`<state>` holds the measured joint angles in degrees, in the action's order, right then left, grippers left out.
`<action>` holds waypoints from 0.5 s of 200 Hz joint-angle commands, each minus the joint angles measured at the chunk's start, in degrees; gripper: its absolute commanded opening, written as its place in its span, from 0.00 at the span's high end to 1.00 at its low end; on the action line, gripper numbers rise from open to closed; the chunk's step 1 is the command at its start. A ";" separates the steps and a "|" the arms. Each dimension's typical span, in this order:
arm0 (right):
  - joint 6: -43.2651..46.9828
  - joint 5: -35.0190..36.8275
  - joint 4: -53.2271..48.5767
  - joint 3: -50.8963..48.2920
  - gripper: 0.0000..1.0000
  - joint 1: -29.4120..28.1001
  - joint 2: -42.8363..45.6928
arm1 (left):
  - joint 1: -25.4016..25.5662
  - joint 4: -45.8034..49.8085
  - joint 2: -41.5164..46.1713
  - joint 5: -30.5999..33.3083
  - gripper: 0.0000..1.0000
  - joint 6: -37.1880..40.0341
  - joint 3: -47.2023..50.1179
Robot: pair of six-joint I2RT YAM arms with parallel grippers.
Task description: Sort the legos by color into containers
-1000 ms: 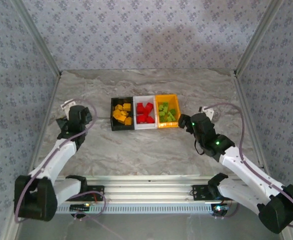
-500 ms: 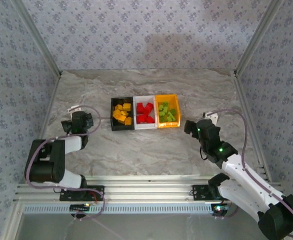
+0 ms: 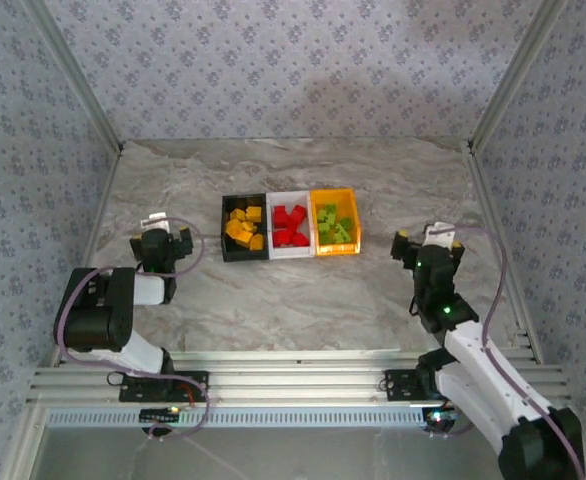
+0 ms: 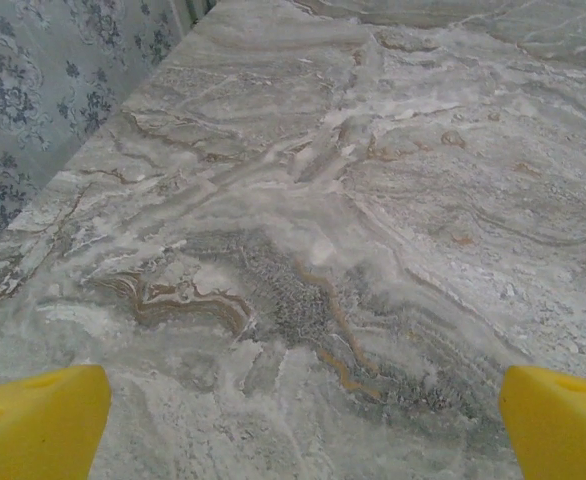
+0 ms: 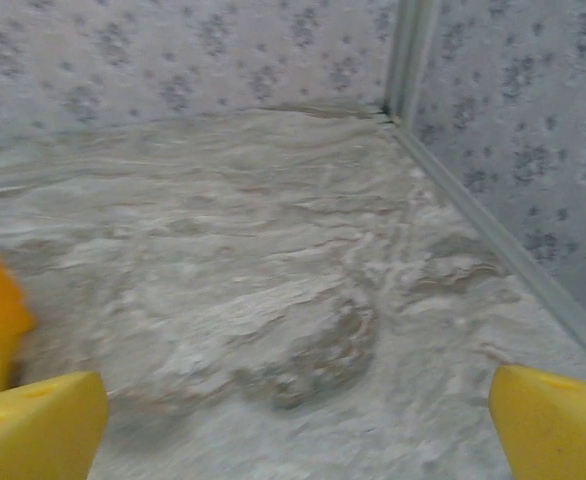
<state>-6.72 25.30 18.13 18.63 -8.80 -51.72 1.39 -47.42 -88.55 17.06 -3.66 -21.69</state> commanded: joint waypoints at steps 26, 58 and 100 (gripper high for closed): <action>7.80 -13.05 25.45 -1.03 0.00 7.43 -20.88 | -0.25 -2.35 0.62 -1.59 0.00 -0.24 -0.50; 8.39 -15.31 33.94 0.33 0.00 7.83 -33.51 | -0.20 -2.26 0.62 -1.76 0.00 -0.12 -0.50; 6.88 -18.31 29.85 3.02 0.00 9.88 -35.58 | -0.24 -2.24 0.58 -1.85 0.00 -0.13 -0.52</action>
<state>0.08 9.72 45.19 19.33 -0.05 -87.83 1.39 -47.83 -88.55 15.81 -3.66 -21.69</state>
